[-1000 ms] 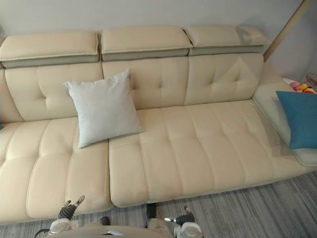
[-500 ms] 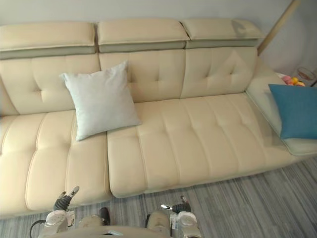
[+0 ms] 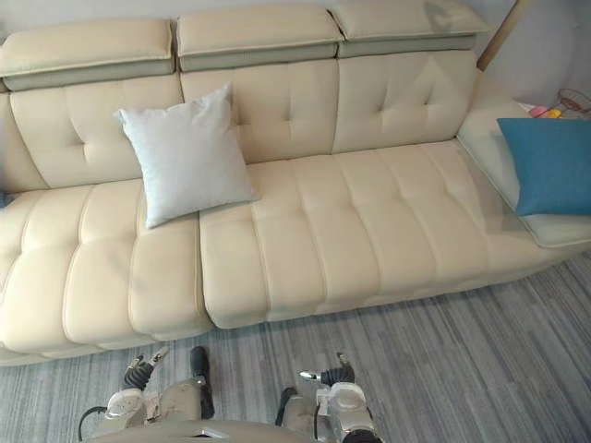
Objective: Pick up cushions and gather them together orderly.
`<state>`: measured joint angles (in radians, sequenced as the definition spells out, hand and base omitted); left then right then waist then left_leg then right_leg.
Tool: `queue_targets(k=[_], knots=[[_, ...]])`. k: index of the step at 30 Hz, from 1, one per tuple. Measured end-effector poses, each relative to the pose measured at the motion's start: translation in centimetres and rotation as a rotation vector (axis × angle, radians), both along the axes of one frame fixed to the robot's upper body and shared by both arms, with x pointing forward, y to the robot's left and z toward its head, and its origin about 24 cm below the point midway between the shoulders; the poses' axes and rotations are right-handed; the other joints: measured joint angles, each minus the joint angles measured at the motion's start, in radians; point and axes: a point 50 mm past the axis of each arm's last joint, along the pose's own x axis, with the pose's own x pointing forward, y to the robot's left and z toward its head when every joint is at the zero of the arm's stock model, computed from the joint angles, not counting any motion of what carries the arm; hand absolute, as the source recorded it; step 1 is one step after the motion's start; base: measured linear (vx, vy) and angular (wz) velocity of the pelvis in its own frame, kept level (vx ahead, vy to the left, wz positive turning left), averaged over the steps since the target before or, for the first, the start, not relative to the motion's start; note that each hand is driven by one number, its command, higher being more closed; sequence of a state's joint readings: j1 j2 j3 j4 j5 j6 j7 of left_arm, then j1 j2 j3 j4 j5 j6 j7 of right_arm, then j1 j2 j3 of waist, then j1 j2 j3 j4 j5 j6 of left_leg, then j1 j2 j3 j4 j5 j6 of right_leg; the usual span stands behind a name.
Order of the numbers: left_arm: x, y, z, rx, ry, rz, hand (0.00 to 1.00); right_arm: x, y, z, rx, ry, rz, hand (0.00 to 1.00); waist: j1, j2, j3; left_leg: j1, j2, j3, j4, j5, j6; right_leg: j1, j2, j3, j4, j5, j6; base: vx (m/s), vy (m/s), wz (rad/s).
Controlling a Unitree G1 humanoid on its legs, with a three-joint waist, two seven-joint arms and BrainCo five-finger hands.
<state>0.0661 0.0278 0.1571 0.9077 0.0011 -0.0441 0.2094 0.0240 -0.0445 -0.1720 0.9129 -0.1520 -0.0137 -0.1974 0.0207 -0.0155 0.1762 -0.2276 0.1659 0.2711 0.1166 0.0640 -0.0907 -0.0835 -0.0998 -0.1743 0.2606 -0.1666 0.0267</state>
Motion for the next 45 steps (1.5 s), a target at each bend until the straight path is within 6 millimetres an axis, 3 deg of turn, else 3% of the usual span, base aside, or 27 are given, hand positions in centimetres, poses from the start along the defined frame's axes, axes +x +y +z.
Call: queue_targets(k=[1, 2, 3, 5, 6, 8, 10, 15, 20, 23, 27, 28, 29, 30, 31, 32, 33, 34, 35, 36, 39, 41, 43, 44, 45], knots=[[0.6, -0.1, 0.3, 0.001, -0.024, -0.004, 0.0, -0.4, -0.3, -0.1, 0.005, 0.005, -0.03, 0.0, 0.004, -0.004, -0.004, -0.046, -0.013, 0.002, 0.245, -0.044, 0.074, -0.023, -0.039, -0.001, 0.02, 0.006, 0.007, -0.14, 0.059, 0.22], [0.5, -0.1, 0.3, 0.0, -0.022, -0.004, 0.0, -0.5, -0.4, -0.1, 0.005, 0.007, -0.04, 0.0, 0.004, -0.01, 0.0, -0.048, -0.011, 0.001, 0.322, -0.076, 0.075, -0.025, -0.043, 0.001, 0.023, 0.008, 0.01, -0.17, 0.079, 0.11], [0.0, -0.4, 0.1, -0.009, -0.009, 0.0, 0.0, -1.0, -0.8, -0.1, 0.003, 0.008, -0.061, 0.0, 0.0, 0.008, -0.008, -0.019, 0.001, 0.0, 0.413, -0.16, 0.055, -0.026, -0.042, 0.006, 0.023, 0.008, 0.016, -0.07, 0.079, -0.04], [-1.0, -0.9, -0.4, -0.034, 0.018, 0.027, 0.0, -1.3, -1.2, 0.1, 0.004, -0.008, -0.09, 0.0, -0.002, 0.054, -0.03, 0.057, 0.002, -0.031, 0.344, -0.292, 0.025, -0.046, -0.018, 0.028, 0.042, 0.01, 0.037, -0.07, 0.196, -0.18], [-1.1, -0.9, -0.5, -0.038, 0.024, 0.032, 0.0, -1.3, -1.2, 0.0, 0.01, -0.003, -0.1, 0.0, 0.002, 0.044, -0.029, 0.068, -0.011, -0.025, 0.322, -0.295, 0.037, -0.052, -0.019, 0.039, 0.047, 0.011, 0.045, -0.09, 0.212, -0.23], [-1.5, -0.2, -0.5, -0.023, 0.038, 0.041, 0.0, -2.2, 0.4, -0.7, 0.073, 0.024, -0.126, 0.0, -0.006, -0.004, -0.058, 0.114, -0.073, 0.005, 0.183, -0.239, 0.049, -0.041, -0.054, 0.063, -0.022, 0.059, 0.056, -0.06, 0.128, -0.12], [-2.0, 0.2, -0.7, -0.013, 0.06, 0.041, 0.0, -2.8, 0.7, -1.0, 0.086, 0.045, -0.134, 0.0, -0.019, -0.022, -0.077, 0.139, -0.102, 0.011, 0.123, -0.214, 0.058, -0.011, -0.062, 0.074, -0.101, 0.103, 0.067, -0.01, 0.095, -0.07], [-2.4, 0.2, -1.0, -0.017, 0.084, 0.037, 0.0, -3.2, 0.3, -1.3, 0.096, 0.075, -0.174, 0.0, -0.02, -0.018, -0.096, 0.182, -0.128, 0.046, 0.045, -0.188, 0.065, 0.016, -0.064, 0.109, -0.186, 0.15, 0.065, 0.03, 0.052, -0.2], [-2.8, -0.1, -1.3, -0.025, 0.115, -0.006, 0.0, -3.2, -0.6, -1.3, 0.095, 0.084, -0.217, 0.0, -0.024, 0.012, -0.107, 0.22, -0.124, 0.099, 0.018, -0.18, 0.072, 0.017, -0.038, 0.19, -0.231, 0.187, 0.066, 0.07, 0.004, -0.47], [-2.8, -0.1, -1.3, -0.032, 0.115, -0.013, 0.0, -2.6, -0.4, -1.4, 0.103, 0.089, -0.209, 0.0, -0.022, 0.009, -0.105, 0.247, -0.1, 0.129, 0.018, -0.193, 0.06, 0.002, -0.001, 0.271, -0.247, 0.225, 0.034, 0.04, -0.039, -0.84], [-2.0, -0.1, -1.2, -0.028, 0.101, -0.028, 0.0, -0.6, -0.4, -0.8, 0.1, 0.041, -0.183, 0.0, -0.027, -0.006, -0.094, 0.26, -0.082, 0.282, 0.027, -0.225, 0.054, -0.073, 0.043, 0.392, -0.267, 0.306, 0.019, -0.04, -0.017, -1.32], [-1.8, -0.1, -1.1, -0.024, 0.096, -0.037, 0.0, -0.3, -0.4, -0.7, 0.097, 0.034, -0.178, 0.0, -0.033, -0.011, -0.09, 0.256, -0.081, 0.308, 0.038, -0.235, 0.055, -0.084, 0.047, 0.393, -0.28, 0.327, 0.017, -0.06, -0.01, -1.42], [-1.5, 0.0, -1.0, -0.016, 0.093, -0.052, 0.0, 0.1, -0.5, -0.5, 0.087, 0.026, -0.152, 0.0, -0.037, -0.015, -0.084, 0.247, -0.072, 0.364, 0.06, -0.252, 0.055, -0.1, 0.056, 0.359, -0.318, 0.377, -0.008, -0.05, -0.016, -1.18], [-1.4, 0.0, -1.0, -0.015, 0.09, -0.053, 0.0, 0.4, -0.5, -0.4, 0.084, 0.022, -0.143, 0.0, -0.039, -0.012, -0.081, 0.244, -0.06, 0.393, 0.07, -0.259, 0.056, -0.102, 0.057, 0.318, -0.336, 0.386, -0.038, -0.07, -0.052, -1.56], [-0.9, -0.1, -0.9, -0.016, 0.08, -0.057, 0.0, 1.1, -0.7, -0.1, 0.075, 0.003, -0.135, 0.0, -0.043, 0.005, -0.065, 0.245, -0.031, 0.476, 0.091, -0.271, 0.058, -0.122, 0.049, 0.153, -0.327, 0.319, -0.132, -0.07, -0.062, -1.34], [-0.7, -0.3, -0.8, -0.018, 0.077, -0.065, 0.0, 1.4, -1.1, 0.1, 0.064, -0.004, -0.133, 0.0, -0.043, 0.025, -0.054, 0.252, -0.007, 0.514, 0.101, -0.27, 0.057, -0.148, 0.036, 0.025, -0.27, 0.276, -0.128, -0.1, -0.087, -1.83], [-0.7, -0.4, -0.8, -0.009, 0.079, -0.093, 0.0, 1.6, -1.4, 0.3, 0.054, -0.009, -0.129, 0.0, -0.042, 0.049, -0.04, 0.267, 0.034, 0.58, 0.117, -0.27, 0.057, -0.186, 0.001, -0.252, -0.128, 0.207, -0.13, -0.05, -0.091, -1.53], [-0.7, -0.1, -0.8, 0.003, 0.08, -0.103, 0.0, 1.4, -1.4, 0.2, 0.053, -0.003, -0.129, 0.0, -0.044, 0.061, -0.034, 0.275, 0.035, 0.599, 0.119, -0.267, 0.051, -0.18, -0.034, -0.41, -0.052, 0.167, -0.153, -0.01, -0.099, -1.32], [-0.7, 0.3, -0.7, 0.016, 0.081, -0.11, 0.0, 1.0, -1.4, 0.0, 0.051, 0.008, -0.129, 0.0, -0.049, 0.041, -0.039, 0.288, 0.019, 0.614, 0.12, -0.267, 0.046, -0.159, -0.061, -0.488, -0.028, 0.151, -0.159, 0.07, -0.144, -0.93], [-0.3, 0.3, -0.6, 0.022, 0.075, -0.119, 0.0, 0.8, -1.8, 0.0, 0.031, 0.019, -0.108, 0.0, -0.048, 0.042, -0.035, 0.305, 0.017, 0.623, 0.126, -0.277, 0.021, -0.15, -0.051, -0.477, -0.03, 0.152, -0.114, 0.08, -0.163, -0.78], [-0.3, -0.3, -0.7, 0.013, 0.078, -0.14, 0.0, 0.9, -2.3, 0.2, 0.014, 0.018, -0.1, 0.0, -0.046, 0.07, -0.033, 0.317, 0.055, 0.606, 0.17, -0.283, 0.005, -0.164, -0.006, -0.396, -0.025, 0.119, -0.099, 0.05, -0.133, -0.77], [-0.2, -0.4, -0.7, 0.019, 0.083, -0.163, 0.0, 0.5, -1.7, -0.1, 0.022, 0.032, -0.081, 0.0, -0.047, 0.067, -0.031, 0.296, 0.151, 0.572, 0.357, -0.3, 0.022, -0.146, 0.04, -0.36, -0.023, 0.075, -0.107, 0.03, -0.168, -0.77], [-0.4, -0.7, -0.8, 0.015, 0.09, -0.179, 0.0, 0.6, -1.5, -0.1, 0.018, 0.032, -0.067, 0.0, -0.045, 0.058, -0.023, 0.245, 0.227, 0.489, 0.567, -0.291, 0.087, -0.093, 0.076, -0.345, -0.059, 0.058, -0.103, 0.08, -0.155, -0.73], [-0.4, -0.7, -0.8, 0.013, 0.091, -0.178, 0.0, 0.6, -1.5, -0.1, 0.012, 0.03, -0.073, 0.0, -0.047, 0.046, -0.015, 0.183, 0.215, 0.384, 0.687, -0.324, 0.088, -0.071, 0.095, -0.305, -0.073, 0.063, -0.111, 0.1, -0.133, -0.62], [-0.4, -0.8, -0.8, 0.012, 0.091, -0.177, 0.0, 0.5, -1.6, -0.1, 0.011, 0.033, -0.078, 0.0, -0.048, 0.044, -0.013, 0.157, 0.193, 0.333, 0.704, -0.338, 0.076, -0.066, 0.103, -0.284, -0.073, 0.067, -0.118, 0.08, -0.086, -0.41]])
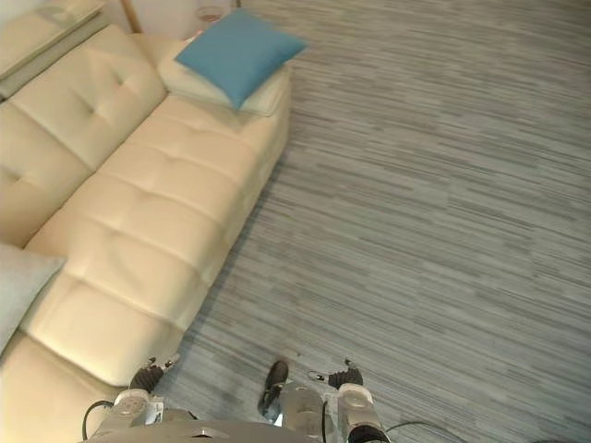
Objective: Pick up cushions and gather them together orderly.
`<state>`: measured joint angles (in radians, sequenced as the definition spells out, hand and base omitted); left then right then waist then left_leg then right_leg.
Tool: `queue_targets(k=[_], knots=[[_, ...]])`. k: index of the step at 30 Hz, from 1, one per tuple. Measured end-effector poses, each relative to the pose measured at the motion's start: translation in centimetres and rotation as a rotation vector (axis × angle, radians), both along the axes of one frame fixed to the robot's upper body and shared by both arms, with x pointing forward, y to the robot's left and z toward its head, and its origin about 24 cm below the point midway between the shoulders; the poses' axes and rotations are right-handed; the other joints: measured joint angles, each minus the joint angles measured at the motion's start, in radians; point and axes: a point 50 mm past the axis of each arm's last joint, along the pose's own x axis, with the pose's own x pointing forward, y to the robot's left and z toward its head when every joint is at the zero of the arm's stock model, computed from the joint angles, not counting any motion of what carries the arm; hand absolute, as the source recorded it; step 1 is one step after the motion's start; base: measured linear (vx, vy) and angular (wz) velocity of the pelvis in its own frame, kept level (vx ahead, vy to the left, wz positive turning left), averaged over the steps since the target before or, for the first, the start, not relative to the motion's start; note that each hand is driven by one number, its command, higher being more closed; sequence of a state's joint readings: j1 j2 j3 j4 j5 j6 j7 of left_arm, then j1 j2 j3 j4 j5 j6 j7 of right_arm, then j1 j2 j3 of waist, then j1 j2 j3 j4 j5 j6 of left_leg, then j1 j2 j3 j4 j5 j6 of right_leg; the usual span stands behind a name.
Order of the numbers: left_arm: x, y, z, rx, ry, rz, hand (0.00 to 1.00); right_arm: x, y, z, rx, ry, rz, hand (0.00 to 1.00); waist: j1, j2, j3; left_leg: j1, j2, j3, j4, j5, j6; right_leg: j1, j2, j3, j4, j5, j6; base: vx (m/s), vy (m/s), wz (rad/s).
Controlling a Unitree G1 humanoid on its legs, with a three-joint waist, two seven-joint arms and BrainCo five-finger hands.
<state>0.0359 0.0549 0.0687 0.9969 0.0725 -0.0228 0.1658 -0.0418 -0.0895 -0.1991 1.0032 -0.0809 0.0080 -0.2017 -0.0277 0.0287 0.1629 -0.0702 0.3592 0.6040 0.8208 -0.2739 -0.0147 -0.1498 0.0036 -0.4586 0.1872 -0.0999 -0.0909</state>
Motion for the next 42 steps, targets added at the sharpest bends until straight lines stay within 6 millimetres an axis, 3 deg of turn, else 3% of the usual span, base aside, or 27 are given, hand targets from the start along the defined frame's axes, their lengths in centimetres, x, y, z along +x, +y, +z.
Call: queue_targets(k=[4, 5, 6, 7, 11, 13, 15, 18, 19, 20, 21, 22, 23, 24, 26, 28, 29, 31, 32, 33, 34, 35, 36, 37, 38, 40, 42], knots=[[0.8, -0.5, 0.4, -0.028, -0.048, 0.032, 0.0, -0.6, -0.8, -0.3, -0.007, 0.039, -0.026, 0.0, 0.053, 0.008, 0.01, -0.115, -0.175, -0.268, -0.133, -0.045, -0.015, 0.036, 0.044, 0.119, -0.026, 0.002, -0.008, 0.08, -0.013, -0.78], [0.9, -0.5, 0.5, -0.03, -0.052, 0.033, 0.0, -0.6, -0.8, -0.3, -0.007, 0.038, -0.026, 0.0, 0.056, 0.009, 0.013, -0.134, -0.196, -0.29, -0.174, -0.044, -0.017, 0.041, 0.046, 0.129, -0.034, 0.002, -0.008, 0.09, 0.011, -0.76], [1.2, -0.6, 0.6, -0.031, -0.063, 0.032, 0.0, -0.5, -0.8, -0.2, -0.009, 0.033, -0.027, 0.0, 0.059, 0.007, 0.022, -0.167, -0.227, -0.33, -0.253, -0.038, -0.019, 0.053, 0.055, 0.158, -0.048, 0.002, -0.008, 0.12, 0.026, -0.84], [1.5, -0.8, 0.8, -0.035, -0.078, 0.033, 0.0, -0.6, -0.8, -0.2, -0.007, 0.034, -0.033, 0.0, 0.066, 0.018, 0.029, -0.202, -0.263, -0.382, -0.409, 0.018, -0.034, 0.072, 0.063, 0.188, -0.07, 0.005, -0.004, 0.12, 0.036, -0.82], [1.6, -1.0, 0.8, -0.043, -0.09, 0.04, 0.0, -1.2, -0.5, -0.5, 0.008, 0.044, -0.068, 0.0, 0.1, 0.037, 0.031, -0.219, -0.277, -0.442, -0.597, 0.174, -0.043, 0.119, 0.094, 0.281, -0.137, 0.011, 0.007, 0.18, 0.069, -0.88], [1.5, -0.6, 0.8, -0.042, -0.091, 0.069, 0.0, -0.8, -0.1, -0.4, 0.013, 0.034, -0.066, 0.0, 0.115, 0.035, 0.023, -0.224, -0.281, -0.456, -0.581, 0.229, -0.005, 0.113, 0.103, 0.355, -0.137, 0.01, 0.018, 0.26, 0.125, -0.96], [1.5, -0.1, 0.9, -0.036, -0.094, 0.093, 0.0, -0.9, 0.3, -0.6, 0.019, 0.037, -0.067, 0.0, 0.116, 0.024, 0.022, -0.228, -0.286, -0.439, -0.527, 0.214, 0.031, 0.095, 0.087, 0.395, -0.074, -0.032, 0.041, 0.32, 0.161, -0.61], [1.2, 0.4, 0.8, -0.022, -0.079, 0.089, 0.0, -2.1, 0.8, -1.0, 0.033, 0.065, -0.074, 0.0, 0.115, -0.019, -0.009, -0.198, -0.314, -0.378, -0.496, 0.133, 0.051, 0.007, 0.032, 0.44, 0.164, -0.163, 0.14, 0.34, 0.149, -0.41], [0.8, 0.5, 0.6, -0.019, -0.066, 0.09, 0.0, -2.1, 0.9, -1.0, 0.039, 0.057, -0.079, 0.0, 0.112, -0.029, -0.012, -0.169, -0.332, -0.357, -0.486, 0.098, 0.061, -0.031, 0.004, 0.45, 0.319, -0.204, 0.201, 0.5, 0.189, -0.19], [0.6, 0.9, 0.5, -0.006, -0.05, 0.075, 0.0, -1.8, 0.7, -0.8, 0.032, 0.04, -0.076, 0.0, 0.095, -0.034, -0.012, -0.107, -0.361, -0.352, -0.477, 0.051, 0.075, -0.065, -0.038, 0.445, 0.511, -0.203, 0.268, 0.49, 0.176, -0.14], [0.5, 0.8, 0.5, -0.005, -0.044, 0.066, 0.0, -1.5, 0.7, -0.7, 0.031, 0.028, -0.074, 0.0, 0.088, -0.035, -0.01, -0.08, -0.368, -0.352, -0.475, 0.031, 0.078, -0.089, -0.052, 0.438, 0.599, -0.183, 0.277, 0.42, 0.124, -0.02], [0.2, 0.8, 0.4, -0.003, -0.037, 0.062, 0.0, -1.4, 0.8, -0.6, 0.032, 0.017, -0.071, 0.0, 0.081, -0.035, -0.007, -0.036, -0.376, -0.352, -0.475, 0.004, 0.084, -0.122, -0.076, 0.414, 0.723, -0.151, 0.263, 0.41, 0.058, 0.01], [-0.2, 0.8, 0.2, -0.003, -0.021, 0.065, 0.0, -1.0, 0.7, -0.4, 0.033, 0.001, -0.058, 0.0, 0.075, -0.031, -0.006, 0.042, -0.379, -0.354, -0.486, -0.023, 0.085, -0.158, -0.107, 0.363, 0.851, -0.175, 0.203, 0.42, 0.036, 0.01], [-0.3, 0.8, 0.2, -0.003, -0.018, 0.066, 0.0, -0.8, 0.7, -0.3, 0.034, -0.005, -0.055, 0.0, 0.072, -0.03, -0.007, 0.069, -0.378, -0.357, -0.498, -0.026, 0.083, -0.174, -0.114, 0.347, 0.867, -0.186, 0.182, 0.53, 0.007, 0.03], [-0.1, 0.6, 0.3, -0.009, -0.024, 0.068, 0.0, 0.3, 0.8, 0.2, 0.036, -0.048, -0.043, 0.0, 0.063, -0.006, 0.012, 0.188, -0.343, -0.373, -0.584, -0.028, 0.08, -0.243, -0.117, 0.257, 0.778, -0.241, 0.102, 0.57, -0.086, 0.07], [0.0, 0.4, 0.3, -0.015, -0.027, 0.069, 0.0, 0.7, 0.8, 0.5, 0.034, -0.069, -0.04, 0.0, 0.058, -0.002, 0.017, 0.221, -0.314, -0.386, -0.598, -0.043, 0.074, -0.309, -0.108, 0.247, 0.668, -0.233, 0.107, 0.42, -0.142, 0.07], [0.2, 0.2, 0.3, -0.018, -0.028, 0.067, 0.0, 1.5, 0.7, 0.9, 0.028, -0.095, -0.035, 0.0, 0.051, -0.001, 0.027, 0.255, -0.292, -0.389, -0.624, -0.049, 0.063, -0.343, -0.097, 0.256, 0.517, -0.184, 0.124, 0.48, -0.224, 0.23], [0.4, -0.1, 0.2, -0.022, -0.022, 0.055, 0.0, 1.4, 0.7, 0.9, 0.027, -0.095, -0.038, 0.0, 0.036, -0.028, 0.043, 0.301, -0.288, -0.415, -0.645, -0.05, 0.061, -0.345, -0.11, 0.303, 0.212, -0.042, 0.146, 0.52, -0.271, 0.5], [0.1, -0.2, 0.0, -0.024, -0.005, 0.053, 0.0, 1.3, 0.4, 0.9, 0.024, -0.087, -0.044, 0.0, 0.027, -0.053, 0.047, 0.346, -0.288, -0.455, -0.661, -0.06, 0.045, -0.318, -0.129, 0.337, 0.105, 0.133, 0.179, 0.59, -0.323, 0.55], [0.4, -0.6, 0.0, -0.035, -0.009, 0.049, 0.0, 1.2, 0.2, 0.8, 0.019, -0.079, -0.048, 0.0, 0.026, -0.039, 0.056, 0.368, -0.275, -0.495, -0.662, -0.058, 0.041, -0.314, -0.117, 0.337, 0.152, 0.194, 0.164, 0.57, -0.32, 0.46], [0.6, -0.8, 0.0, -0.04, -0.009, 0.046, 0.0, 1.3, -0.1, 0.9, 0.012, -0.082, -0.049, 0.0, 0.026, -0.035, 0.058, 0.366, -0.272, -0.51, -0.657, -0.046, 0.044, -0.329, -0.117, 0.339, 0.203, 0.168, 0.149, 0.53, -0.31, 0.29], [0.7, -1.3, -0.1, -0.051, -0.006, 0.042, 0.0, 1.1, -0.9, 1.0, 0.004, -0.082, -0.081, 0.0, 0.026, -0.015, 0.059, 0.36, -0.253, -0.556, -0.603, -0.003, 0.01, -0.352, -0.116, 0.328, 0.316, 0.07, 0.118, 0.39, -0.24, 0.2], [0.5, -1.5, -0.2, -0.057, -0.002, 0.052, 0.0, 1.0, -1.2, 1.0, 0.0, -0.078, -0.089, 0.0, 0.025, -0.005, 0.058, 0.351, -0.24, -0.573, -0.565, 0.011, -0.013, -0.346, -0.112, 0.316, 0.342, 0.041, 0.112, 0.51, -0.287, 0.27], [0.3, -1.7, -0.3, -0.068, 0.003, 0.073, 0.0, 0.7, -1.7, 0.9, -0.009, -0.071, -0.099, 0.0, 0.021, 0.017, 0.059, 0.325, -0.212, -0.596, -0.466, 0.037, -0.046, -0.316, -0.105, 0.283, 0.362, 0.002, 0.102, 0.52, -0.258, 0.38], [0.3, -1.7, -0.3, -0.076, 0.003, 0.093, 0.0, 0.4, -1.9, 0.9, -0.012, -0.066, -0.111, 0.0, 0.014, 0.03, 0.055, 0.266, -0.188, -0.613, -0.329, 0.084, -0.053, -0.282, -0.101, 0.255, 0.368, -0.031, 0.092, 0.52, -0.248, 0.53], [0.4, -1.4, -0.1, -0.082, -0.018, 0.136, 0.0, 0.0, -1.9, 0.7, -0.014, -0.053, -0.11, 0.0, 0.026, 0.042, 0.06, 0.095, -0.117, -0.594, 0.023, 0.321, -0.08, -0.168, -0.072, 0.227, 0.324, -0.087, 0.062, 0.54, -0.22, 0.34], [0.7, -1.2, 0.1, -0.082, -0.04, 0.153, 0.0, -0.2, -1.2, 0.4, -0.004, -0.037, -0.088, 0.0, 0.051, 0.053, 0.058, -0.037, -0.055, -0.5, 0.264, 0.216, -0.053, -0.056, -0.046, 0.218, 0.25, -0.104, 0.045, 0.52, -0.125, -0.02]])
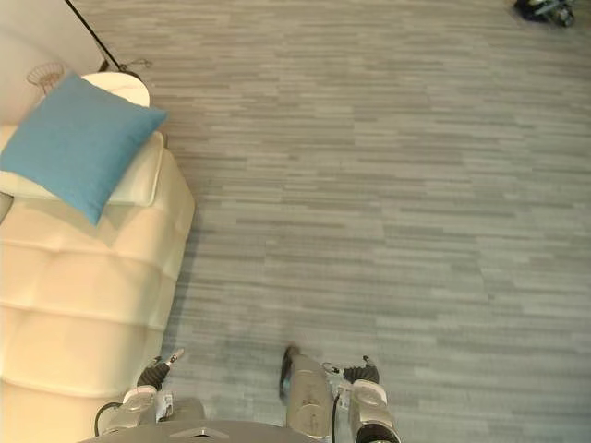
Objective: Pick up cushions and gather them together orderly.
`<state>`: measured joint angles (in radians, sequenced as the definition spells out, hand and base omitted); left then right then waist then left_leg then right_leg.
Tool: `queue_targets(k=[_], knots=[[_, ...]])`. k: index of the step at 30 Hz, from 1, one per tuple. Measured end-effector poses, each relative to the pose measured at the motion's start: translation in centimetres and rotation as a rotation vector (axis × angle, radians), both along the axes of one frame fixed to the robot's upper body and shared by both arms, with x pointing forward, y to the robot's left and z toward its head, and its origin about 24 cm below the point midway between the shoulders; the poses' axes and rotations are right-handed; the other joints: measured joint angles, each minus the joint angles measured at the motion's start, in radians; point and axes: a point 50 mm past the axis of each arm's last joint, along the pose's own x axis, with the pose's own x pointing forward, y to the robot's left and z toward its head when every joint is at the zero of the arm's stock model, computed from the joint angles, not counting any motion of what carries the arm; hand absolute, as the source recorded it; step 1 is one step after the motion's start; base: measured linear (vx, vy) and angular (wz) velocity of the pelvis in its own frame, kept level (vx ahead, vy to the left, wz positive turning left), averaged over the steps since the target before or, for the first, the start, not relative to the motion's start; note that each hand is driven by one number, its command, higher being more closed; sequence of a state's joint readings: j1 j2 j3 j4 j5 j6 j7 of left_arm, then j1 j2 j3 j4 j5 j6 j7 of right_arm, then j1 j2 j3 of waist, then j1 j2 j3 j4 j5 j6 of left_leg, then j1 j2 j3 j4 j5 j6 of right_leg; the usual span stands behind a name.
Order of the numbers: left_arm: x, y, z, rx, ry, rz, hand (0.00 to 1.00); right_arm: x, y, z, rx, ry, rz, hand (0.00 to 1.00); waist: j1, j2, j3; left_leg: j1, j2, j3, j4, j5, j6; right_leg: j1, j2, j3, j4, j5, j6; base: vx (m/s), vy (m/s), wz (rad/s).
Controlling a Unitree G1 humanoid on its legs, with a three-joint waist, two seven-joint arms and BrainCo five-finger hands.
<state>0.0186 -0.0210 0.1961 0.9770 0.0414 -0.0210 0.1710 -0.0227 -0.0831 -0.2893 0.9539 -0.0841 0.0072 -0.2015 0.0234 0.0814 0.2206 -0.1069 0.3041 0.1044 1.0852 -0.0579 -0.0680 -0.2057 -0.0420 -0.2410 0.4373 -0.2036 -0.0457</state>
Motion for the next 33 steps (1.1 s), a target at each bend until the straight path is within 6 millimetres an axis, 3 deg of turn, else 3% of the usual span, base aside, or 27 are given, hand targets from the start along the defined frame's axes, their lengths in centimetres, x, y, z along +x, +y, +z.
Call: queue_targets(k=[2, 3, 5, 6, 7, 8, 9, 10, 11, 12, 13, 14, 15, 16, 17, 19, 21, 22, 23, 24, 25, 27, 29, 30, 31, 32, 33], knots=[[0.4, 0.1, 0.3, 0.005, -0.028, -0.003, 0.0, -0.4, 1.0, -0.4, 0.028, 0.021, 0.007, 0.0, 0.017, -0.013, 0.002, -0.132, -0.019, 0.109, -0.042, -0.115, 0.014, 0.16, -0.004, -0.022, -0.145, 0.013, 0.014, 0.52, -0.025, 0.21], [0.5, 0.1, 0.4, 0.006, -0.036, -0.001, 0.0, -0.5, 1.2, -0.5, 0.033, 0.024, 0.005, 0.0, 0.022, -0.013, 0.001, -0.149, -0.025, 0.138, -0.082, -0.133, 0.019, 0.183, -0.006, -0.022, -0.167, 0.02, 0.024, 0.47, 0.043, 0.16], [1.0, 0.0, 0.7, 0.007, -0.066, -0.002, 0.0, -0.2, 1.6, -0.5, 0.045, 0.017, 0.005, 0.0, 0.039, -0.012, 0.001, -0.213, -0.095, 0.217, -0.428, -0.159, 0.025, 0.271, -0.025, -0.022, -0.25, 0.021, 0.047, 0.49, 0.096, -0.08], [1.0, -0.1, 0.7, 0.005, -0.07, 0.0, 0.0, -0.1, 1.6, -0.5, 0.046, 0.015, 0.004, 0.0, 0.041, -0.012, 0.001, -0.217, -0.114, 0.223, -0.516, -0.146, 0.024, 0.288, -0.031, -0.022, -0.265, 0.019, 0.054, 0.52, 0.158, -0.07], [1.1, -0.3, 0.7, 0.0, -0.074, 0.0, 0.0, -0.3, 1.5, -0.5, 0.046, 0.017, -0.002, 0.0, 0.049, -0.012, 0.001, -0.217, -0.153, 0.225, -0.696, -0.091, 0.013, 0.323, -0.042, -0.022, -0.29, 0.009, 0.075, 0.53, 0.212, -0.08], [1.1, -0.5, 0.7, -0.014, -0.079, 0.012, 0.0, -0.7, 1.5, -0.6, 0.042, 0.028, -0.005, 0.0, 0.069, -0.008, -0.002, -0.215, -0.18, 0.224, -0.857, 0.066, 0.024, 0.381, -0.052, -0.017, -0.327, -0.014, 0.104, 0.54, 0.24, -0.11], [1.1, -0.4, 0.7, -0.013, -0.081, 0.015, 0.0, -0.7, 1.5, -0.7, 0.041, 0.031, -0.005, 0.0, 0.078, -0.013, -0.003, -0.205, -0.186, 0.228, -0.861, 0.115, 0.043, 0.399, -0.05, -0.011, -0.338, -0.022, 0.106, 0.56, 0.22, 0.02], [1.3, -0.2, 0.8, -0.008, -0.086, 0.013, 0.0, -0.5, 2.1, -0.7, 0.053, 0.026, 0.006, 0.0, 0.077, -0.034, -0.019, -0.202, -0.217, 0.236, -0.844, 0.097, 0.103, 0.415, -0.067, 0.005, -0.364, -0.023, 0.09, 0.46, 0.15, 0.14], [1.3, 0.0, 0.9, -0.002, -0.088, 0.013, 0.0, -0.5, 2.4, -0.7, 0.06, 0.026, 0.009, 0.0, 0.075, -0.043, -0.019, -0.213, -0.219, 0.235, -0.815, 0.088, 0.117, 0.42, -0.071, 0.018, -0.377, -0.004, 0.079, 0.67, 0.246, 0.29], [1.6, 0.9, 1.1, 0.0, -0.106, 0.052, 0.0, 0.5, 3.3, -0.6, 0.078, 0.01, 0.025, 0.0, 0.085, -0.047, -0.018, -0.27, -0.173, 0.237, -0.632, 0.023, 0.163, 0.465, -0.065, 0.075, -0.42, 0.109, 0.085, 0.54, 0.241, 0.13], [1.7, 1.1, 1.2, -0.002, -0.114, 0.069, 0.0, 0.8, 3.6, -0.5, 0.08, 0.008, 0.038, 0.0, 0.092, -0.049, -0.015, -0.288, -0.155, 0.244, -0.556, 0.011, 0.175, 0.482, -0.062, 0.097, -0.426, 0.139, 0.088, 0.53, 0.262, 0.05], [1.8, 1.4, 1.3, -0.002, -0.123, 0.085, 0.0, 1.2, 3.8, -0.4, 0.081, 0.0, 0.054, 0.0, 0.1, -0.054, -0.014, -0.315, -0.157, 0.258, -0.505, -0.011, 0.162, 0.497, -0.063, 0.112, -0.426, 0.163, 0.11, 0.41, 0.293, 0.12], [0.6, 1.6, 0.7, 0.002, -0.076, 0.097, 0.0, 0.1, 3.8, -0.9, 0.08, 0.035, 0.063, 0.0, 0.093, -0.096, -0.066, -0.272, -0.232, 0.236, -0.688, -0.012, 0.161, 0.514, -0.103, 0.132, -0.405, 0.173, 0.126, 0.39, 0.304, 0.09], [-0.5, 2.0, 0.4, 0.001, -0.05, 0.12, 0.0, -0.3, 3.2, -1.1, 0.067, 0.055, 0.064, 0.0, 0.095, -0.09, -0.1, -0.247, -0.26, 0.229, -0.72, -0.02, 0.172, 0.498, -0.117, 0.151, -0.304, 0.136, 0.168, 0.44, 0.324, 0.17], [-0.8, 2.5, 0.3, 0.022, -0.036, 0.1, 0.0, -0.5, 3.1, -1.2, 0.063, 0.065, 0.072, 0.0, 0.091, -0.11, -0.112, -0.227, -0.291, 0.237, -0.727, -0.05, 0.169, 0.431, -0.155, 0.159, -0.146, 0.11, 0.211, 0.39, 0.222, 0.1], [-0.9, 3.0, 0.2, 0.045, -0.01, 0.054, 0.0, -0.8, 3.0, -1.3, 0.059, 0.079, 0.08, 0.0, 0.068, -0.126, -0.104, -0.169, -0.342, 0.218, -0.733, -0.093, 0.171, 0.243, -0.179, 0.239, 0.305, 0.142, 0.341, 0.39, 0.181, 0.42], [-1.3, 3.3, 0.1, 0.061, 0.02, 0.027, 0.0, -1.8, 2.9, -1.6, 0.058, 0.107, 0.078, 0.0, 0.056, -0.125, -0.084, -0.056, -0.389, 0.177, -0.783, -0.111, 0.177, 0.13, -0.184, 0.207, 0.592, 0.116, 0.315, 0.41, 0.15, 0.54], [-1.5, 3.3, 0.0, 0.062, 0.026, 0.028, 0.0, -2.1, 2.9, -1.7, 0.07, 0.107, 0.063, 0.0, 0.054, -0.122, -0.082, -0.025, -0.397, 0.166, -0.799, -0.112, 0.18, 0.111, -0.184, 0.187, 0.626, 0.099, 0.287, 0.43, 0.136, 0.44], [-2.0, 3.3, -0.1, 0.066, 0.037, 0.033, 0.0, -1.7, 2.7, -1.5, 0.062, 0.091, 0.061, 0.0, 0.05, -0.116, -0.078, 0.036, -0.408, 0.145, -0.834, -0.113, 0.185, 0.071, -0.179, 0.145, 0.651, 0.056, 0.225, 0.41, 0.093, 0.58], [-1.9, 3.1, -0.1, 0.063, 0.04, 0.026, 0.0, -1.6, 2.3, -1.4, 0.049, 0.094, 0.073, 0.0, 0.049, -0.102, -0.07, 0.107, -0.41, 0.106, -0.864, -0.113, 0.186, 0.025, -0.155, 0.092, 0.597, -0.028, 0.177, 0.46, 0.055, 0.96], [-1.7, 2.9, -0.1, 0.059, 0.034, 0.021, 0.0, -1.5, 2.3, -1.4, 0.048, 0.088, 0.073, 0.0, 0.04, -0.093, -0.065, 0.138, -0.409, 0.053, -0.877, -0.113, 0.187, -0.007, -0.122, 0.077, 0.493, -0.07, 0.153, 0.44, -0.027, 1.23], [-1.8, 2.3, -0.2, 0.044, 0.036, 0.03, 0.0, -1.2, 2.3, -1.2, 0.048, 0.071, 0.073, 0.0, 0.026, -0.095, -0.065, 0.17, -0.404, -0.027, -0.882, -0.118, 0.177, -0.042, -0.078, 0.115, 0.295, -0.088, 0.14, 0.35, -0.09, 1.37], [-1.6, 1.5, -0.2, 0.024, 0.024, 0.055, 0.0, -1.3, 2.1, -1.1, 0.051, 0.059, 0.056, 0.0, 0.028, -0.09, -0.06, 0.211, -0.385, -0.137, -0.877, -0.156, 0.165, -0.069, -0.01, 0.258, 0.067, -0.041, 0.134, 0.36, -0.161, 1.48], [-1.7, 1.5, -0.2, 0.025, 0.026, 0.058, 0.0, -1.3, 2.2, -1.1, 0.052, 0.06, 0.056, 0.0, 0.029, -0.091, -0.06, 0.216, -0.384, -0.161, -0.871, -0.166, 0.159, -0.067, -0.003, 0.288, 0.023, -0.022, 0.136, 0.35, -0.221, 1.5], [-1.8, 1.6, -0.2, 0.029, 0.029, 0.069, 0.0, -1.4, 2.3, -1.2, 0.057, 0.063, 0.055, 0.0, 0.031, -0.1, -0.06, 0.216, -0.385, -0.217, -0.841, -0.198, 0.142, -0.055, -0.002, 0.343, -0.071, 0.04, 0.136, 0.32, -0.281, 1.28], [-1.8, 1.8, -0.2, 0.028, 0.025, 0.09, 0.0, -1.7, 2.8, -1.3, 0.07, 0.066, 0.05, 0.0, 0.032, -0.112, -0.058, 0.215, -0.391, -0.263, -0.799, -0.238, 0.124, -0.043, -0.017, 0.341, -0.075, 0.109, 0.133, 0.44, -0.462, 1.6], [-1.9, 1.4, -0.2, 0.016, 0.025, 0.113, 0.0, -1.7, 2.6, -1.2, 0.064, 0.056, 0.047, 0.0, 0.037, -0.109, -0.067, 0.209, -0.372, -0.312, -0.752, -0.274, 0.097, -0.034, -0.019, 0.286, -0.031, 0.124, 0.121, 0.31, -0.359, 1.21]])
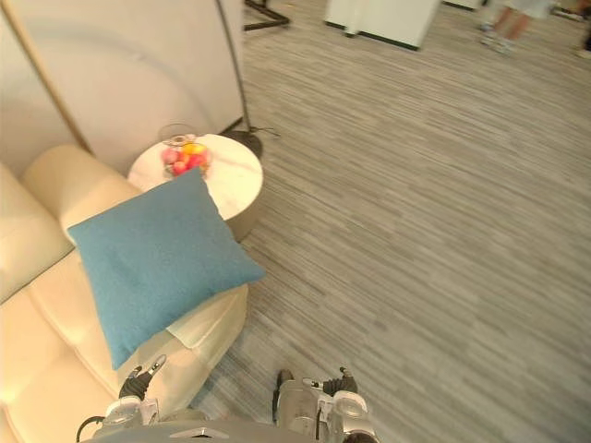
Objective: Pick up cushions and gather them together orderly.
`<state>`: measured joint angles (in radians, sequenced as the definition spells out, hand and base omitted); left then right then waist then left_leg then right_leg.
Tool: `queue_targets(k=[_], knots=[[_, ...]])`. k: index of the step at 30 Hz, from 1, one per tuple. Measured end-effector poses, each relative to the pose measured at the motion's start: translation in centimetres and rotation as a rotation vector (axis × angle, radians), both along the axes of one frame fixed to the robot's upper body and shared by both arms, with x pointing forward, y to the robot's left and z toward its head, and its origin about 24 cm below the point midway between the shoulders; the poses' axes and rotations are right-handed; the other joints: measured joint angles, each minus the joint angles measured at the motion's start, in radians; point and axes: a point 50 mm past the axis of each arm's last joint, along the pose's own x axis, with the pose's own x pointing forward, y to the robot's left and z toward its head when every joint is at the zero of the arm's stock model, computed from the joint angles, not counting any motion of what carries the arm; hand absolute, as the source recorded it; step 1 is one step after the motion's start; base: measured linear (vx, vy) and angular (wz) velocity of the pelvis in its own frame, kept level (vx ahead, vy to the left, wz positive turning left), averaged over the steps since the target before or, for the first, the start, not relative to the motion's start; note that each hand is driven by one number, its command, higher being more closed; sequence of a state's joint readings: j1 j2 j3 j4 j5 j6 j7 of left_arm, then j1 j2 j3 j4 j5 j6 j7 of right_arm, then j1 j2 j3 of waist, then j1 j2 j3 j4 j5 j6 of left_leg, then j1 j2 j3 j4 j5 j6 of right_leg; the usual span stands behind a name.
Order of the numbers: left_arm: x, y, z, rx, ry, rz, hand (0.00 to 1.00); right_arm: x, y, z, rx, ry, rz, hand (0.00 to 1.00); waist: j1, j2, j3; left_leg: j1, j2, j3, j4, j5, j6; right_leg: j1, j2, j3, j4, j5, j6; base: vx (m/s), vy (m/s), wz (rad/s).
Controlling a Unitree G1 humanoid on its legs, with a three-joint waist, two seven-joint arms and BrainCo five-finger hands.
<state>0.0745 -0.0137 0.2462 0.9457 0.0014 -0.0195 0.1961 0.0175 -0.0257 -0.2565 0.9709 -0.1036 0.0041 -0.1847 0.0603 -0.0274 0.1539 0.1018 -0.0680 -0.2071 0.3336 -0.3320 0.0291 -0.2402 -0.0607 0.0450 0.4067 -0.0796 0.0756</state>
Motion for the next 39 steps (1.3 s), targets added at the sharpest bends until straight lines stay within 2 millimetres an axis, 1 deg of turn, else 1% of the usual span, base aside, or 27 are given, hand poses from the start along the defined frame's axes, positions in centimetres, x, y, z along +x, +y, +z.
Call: queue_targets(k=[1, 2, 3, 4, 5, 6, 7, 9, 10, 11, 12, 13, 14, 15, 17, 18, 22, 24, 30, 33, 34, 35, 36, 37, 38, 39], knots=[[0.0, -0.2, 0.0, -0.004, -0.001, 0.005, 0.0, 0.0, -0.1, 0.1, -0.003, -0.005, -0.002, 0.0, 0.003, 0.013, -0.008, -0.008, 0.01, -0.009, 0.012, -0.003, -0.006, 0.0, 0.001, -0.024, 0.007, -0.014, -0.011, 0.31, -0.349, 1.16], [-0.1, -0.4, -0.1, -0.016, -0.002, 0.023, 0.0, -0.1, -0.1, 0.1, -0.003, -0.005, -0.004, 0.0, 0.003, 0.028, -0.017, -0.032, 0.033, -0.012, 0.03, -0.004, -0.02, 0.003, 0.0, -0.078, 0.007, -0.029, -0.024, 0.23, -0.238, 1.24], [0.1, -1.0, 0.0, -0.031, -0.013, 0.041, 0.0, 0.1, -0.2, 0.2, -0.007, -0.015, -0.004, 0.0, 0.0, 0.044, -0.016, -0.062, 0.063, 0.0, 0.045, 0.001, -0.047, 0.009, -0.004, -0.144, 0.001, -0.042, -0.041, 0.31, -0.339, 1.24], [0.1, -1.0, 0.0, -0.031, -0.015, 0.046, 0.0, 0.3, -0.3, 0.3, -0.011, -0.022, -0.004, 0.0, 0.0, 0.049, -0.013, -0.071, 0.072, 0.011, 0.052, 0.004, -0.056, 0.016, -0.004, -0.16, -0.002, -0.045, -0.046, 0.23, -0.258, 1.17], [0.1, -1.1, 0.0, -0.035, -0.015, 0.059, 0.0, 0.4, -0.4, 0.4, -0.017, -0.027, -0.006, 0.0, 0.001, 0.057, -0.012, -0.09, 0.097, 0.046, 0.072, 0.007, -0.082, 0.038, -0.006, -0.206, -0.016, -0.049, -0.054, 0.18, -0.255, 1.14], [0.0, -1.1, 0.0, -0.041, -0.017, 0.085, 0.0, 0.3, -0.3, 0.4, -0.017, -0.031, -0.01, 0.0, 0.002, 0.058, -0.012, -0.106, 0.138, 0.14, 0.095, 0.01, -0.098, 0.082, -0.01, -0.268, -0.04, -0.056, -0.066, 0.1, -0.186, 1.13], [0.0, -1.0, 0.0, -0.041, -0.019, 0.09, 0.0, 0.2, -0.3, 0.4, -0.018, -0.031, -0.013, 0.0, 0.002, 0.058, -0.012, -0.109, 0.153, 0.177, 0.1, 0.013, -0.1, 0.095, -0.013, -0.289, -0.046, -0.057, -0.068, 0.07, -0.184, 1.33], [0.4, -0.9, 0.2, -0.043, -0.036, 0.1, 0.0, 0.1, -0.3, 0.4, -0.012, -0.033, -0.032, 0.0, -0.008, 0.056, -0.012, -0.142, 0.222, 0.4, 0.078, 0.057, -0.081, 0.129, -0.049, -0.39, -0.064, -0.06, -0.07, -0.02, -0.068, 1.21], [0.5, -0.9, 0.2, -0.043, -0.036, 0.1, 0.0, 0.1, -0.3, 0.4, -0.011, -0.033, -0.034, 0.0, -0.008, 0.057, -0.012, -0.149, 0.228, 0.444, 0.065, 0.065, -0.078, 0.13, -0.056, -0.401, -0.065, -0.061, -0.067, -0.04, 0.015, 0.97], [0.4, -0.9, 0.2, -0.042, -0.034, 0.1, 0.0, 0.0, -0.6, 0.4, -0.009, -0.033, -0.054, 0.0, -0.01, 0.059, -0.015, -0.153, 0.227, 0.514, 0.037, 0.077, -0.073, 0.13, -0.069, -0.423, -0.071, -0.062, -0.056, -0.06, 0.047, 0.75], [0.3, -0.7, 0.1, -0.037, -0.03, 0.094, 0.0, -0.1, -0.5, 0.3, -0.003, -0.032, -0.068, 0.0, -0.004, 0.051, -0.017, -0.155, 0.21, 0.526, 0.005, 0.1, -0.069, 0.131, -0.082, -0.434, -0.084, -0.058, -0.049, -0.06, 0.055, 0.71], [-0.3, -0.3, 0.0, -0.024, -0.013, 0.087, 0.0, -0.3, -0.1, 0.2, 0.011, -0.025, -0.075, 0.0, -0.001, 0.033, -0.026, -0.152, 0.19, 0.533, -0.046, 0.129, -0.062, 0.132, -0.092, -0.446, -0.115, -0.048, -0.049, -0.07, 0.064, 0.52], [-0.4, 0.4, 0.0, -0.003, -0.007, 0.076, 0.0, -0.5, 0.1, 0.0, 0.023, -0.016, -0.085, 0.0, -0.004, 0.02, -0.036, -0.146, 0.173, 0.529, -0.103, 0.157, -0.059, 0.138, -0.093, -0.459, -0.153, -0.024, -0.046, -0.05, 0.059, 0.38], [-0.8, 0.9, 0.0, 0.011, 0.01, 0.062, 0.0, -1.0, 0.2, -0.3, 0.033, 0.002, -0.109, 0.0, -0.004, 0.011, -0.044, -0.128, 0.151, 0.512, -0.176, 0.202, -0.056, 0.149, -0.089, -0.466, -0.196, 0.003, -0.043, -0.03, 0.049, 0.35], [-1.2, 1.2, -0.2, 0.022, 0.036, 0.039, 0.0, -1.6, -0.1, -0.4, 0.031, 0.02, -0.123, 0.0, -0.01, 0.007, -0.048, -0.078, 0.123, 0.495, -0.287, 0.269, -0.055, 0.178, -0.078, -0.468, -0.261, 0.043, -0.035, 0.02, 0.013, 0.26], [-1.2, 1.3, -0.2, 0.028, 0.04, 0.023, 0.0, -1.9, -0.2, -0.5, 0.028, 0.025, -0.125, 0.0, -0.01, 0.01, -0.046, -0.061, 0.117, 0.491, -0.317, 0.287, -0.055, 0.187, -0.073, -0.469, -0.275, 0.054, -0.035, -0.01, 0.001, 0.13], [-1.6, 1.5, -0.4, 0.03, 0.061, 0.011, 0.0, -2.2, -0.5, -0.6, 0.025, 0.035, -0.131, 0.0, -0.02, 0.02, -0.051, -0.026, 0.111, 0.484, -0.377, 0.318, -0.057, 0.208, -0.063, -0.469, -0.289, 0.065, -0.039, -0.06, -0.012, 0.0], [-1.6, 1.3, -0.5, 0.035, 0.066, -0.023, 0.0, -2.2, -0.5, -0.6, 0.024, 0.035, -0.13, 0.0, -0.025, 0.022, -0.056, -0.011, 0.112, 0.482, -0.412, 0.339, -0.058, 0.208, -0.055, -0.469, -0.29, 0.066, -0.041, -0.08, -0.039, -0.01], [-1.4, 1.6, -0.4, 0.029, 0.057, -0.031, 0.0, -2.1, -0.9, -0.4, 0.013, 0.025, -0.131, 0.0, -0.031, 0.022, -0.056, -0.014, 0.121, 0.479, -0.418, 0.351, -0.063, 0.208, -0.042, -0.469, -0.292, 0.068, -0.047, -0.06, -0.03, 0.0], [-1.3, 2.5, -0.1, 0.05, 0.045, -0.021, 0.0, -1.7, -2.6, 0.4, -0.033, -0.012, -0.136, 0.0, -0.037, 0.021, -0.056, -0.017, 0.129, 0.479, -0.419, 0.352, -0.065, 0.207, -0.037, -0.464, -0.297, 0.061, -0.042, -0.01, -0.011, 0.0], [-1.2, 3.2, 0.2, 0.067, 0.034, -0.019, 0.0, -1.4, -3.6, 0.9, -0.054, -0.042, -0.154, 0.0, -0.039, 0.021, -0.056, -0.019, 0.13, 0.479, -0.419, 0.351, -0.066, 0.206, -0.037, -0.457, -0.301, 0.058, -0.045, 0.0, 0.0, 0.0], [-0.9, 4.0, 0.5, 0.089, 0.016, -0.023, 0.0, -0.9, -5.0, 1.8, -0.093, -0.081, -0.167, 0.0, -0.041, 0.021, -0.056, -0.022, 0.132, 0.479, -0.419, 0.347, -0.073, 0.204, -0.031, -0.442, -0.31, 0.056, -0.045, -0.02, -0.02, 0.06], [-0.1, 5.4, 1.3, 0.123, -0.023, -0.021, 0.0, 0.2, -7.1, 3.3, -0.16, -0.147, -0.16, 0.0, -0.048, 0.021, -0.057, -0.027, 0.134, 0.48, -0.419, 0.343, -0.069, 0.203, -0.019, -0.415, -0.322, 0.056, -0.046, -0.01, -0.022, 0.07], [0.2, 5.9, 1.6, 0.131, -0.038, -0.014, 0.0, 0.6, -7.7, 3.9, -0.18, -0.169, -0.157, 0.0, -0.05, 0.021, -0.057, -0.029, 0.134, 0.48, -0.419, 0.342, -0.068, 0.202, -0.015, -0.408, -0.326, 0.056, -0.046, 0.0, -0.033, 0.09], [0.8, 7.1, 2.3, 0.156, -0.078, 0.008, 0.0, 1.7, -9.3, 5.4, -0.231, -0.229, -0.146, 0.0, -0.057, 0.02, -0.057, -0.034, 0.136, 0.481, -0.419, 0.341, -0.069, 0.202, -0.009, -0.396, -0.336, 0.056, -0.046, 0.0, 0.0, 0.0], [1.2, 7.8, 2.8, 0.176, -0.097, 0.011, 0.0, 2.5, -10.2, 6.4, -0.262, -0.267, -0.134, 0.0, -0.059, 0.019, -0.058, -0.036, 0.136, 0.482, -0.419, 0.339, -0.07, 0.201, -0.004, -0.384, -0.343, 0.056, -0.046, 0.04, -0.021, 0.01]])
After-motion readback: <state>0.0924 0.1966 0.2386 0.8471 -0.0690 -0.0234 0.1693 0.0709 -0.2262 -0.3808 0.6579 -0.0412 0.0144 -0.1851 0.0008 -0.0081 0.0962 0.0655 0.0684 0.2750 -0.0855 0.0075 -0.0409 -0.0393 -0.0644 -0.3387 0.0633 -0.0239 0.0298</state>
